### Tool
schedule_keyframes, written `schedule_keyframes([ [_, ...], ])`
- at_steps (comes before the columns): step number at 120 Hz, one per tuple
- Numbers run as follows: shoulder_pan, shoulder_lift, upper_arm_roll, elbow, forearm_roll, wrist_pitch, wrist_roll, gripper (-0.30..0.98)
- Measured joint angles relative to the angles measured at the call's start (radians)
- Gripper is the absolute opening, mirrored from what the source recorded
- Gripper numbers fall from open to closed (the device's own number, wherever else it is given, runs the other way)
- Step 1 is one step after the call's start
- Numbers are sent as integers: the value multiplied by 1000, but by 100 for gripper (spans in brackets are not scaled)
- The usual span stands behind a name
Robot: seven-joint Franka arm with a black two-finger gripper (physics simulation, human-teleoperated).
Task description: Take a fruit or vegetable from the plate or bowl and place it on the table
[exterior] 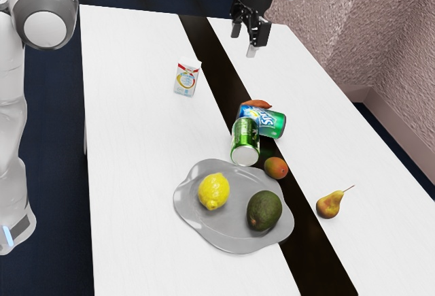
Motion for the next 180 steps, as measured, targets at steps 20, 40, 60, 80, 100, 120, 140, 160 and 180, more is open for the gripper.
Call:
schedule_keyframes([
  [20, 23, -4, 1, 20, -29, -8, -1, 69],
  [40, 40, -29, -62, 236, -48, -81, -101, 69],
  [60, -48, 84, -177, 240, -3, -72, -420, 69],
  [80, -101, 136, -185, 178, 10, 6, -696, 69],
  [100, -128, 166, -183, 166, -14, 74, -919, 69],
  [120, -133, 105, -184, 13, -29, 112, -1105, 69],
  [140, -145, -92, -248, -317, -50, 210, -1251, 69],
  [160, -149, -238, -298, -599, -55, 359, -1359, 69],
  [180, -134, -248, -303, -665, -58, 457, -1441, 69],
])
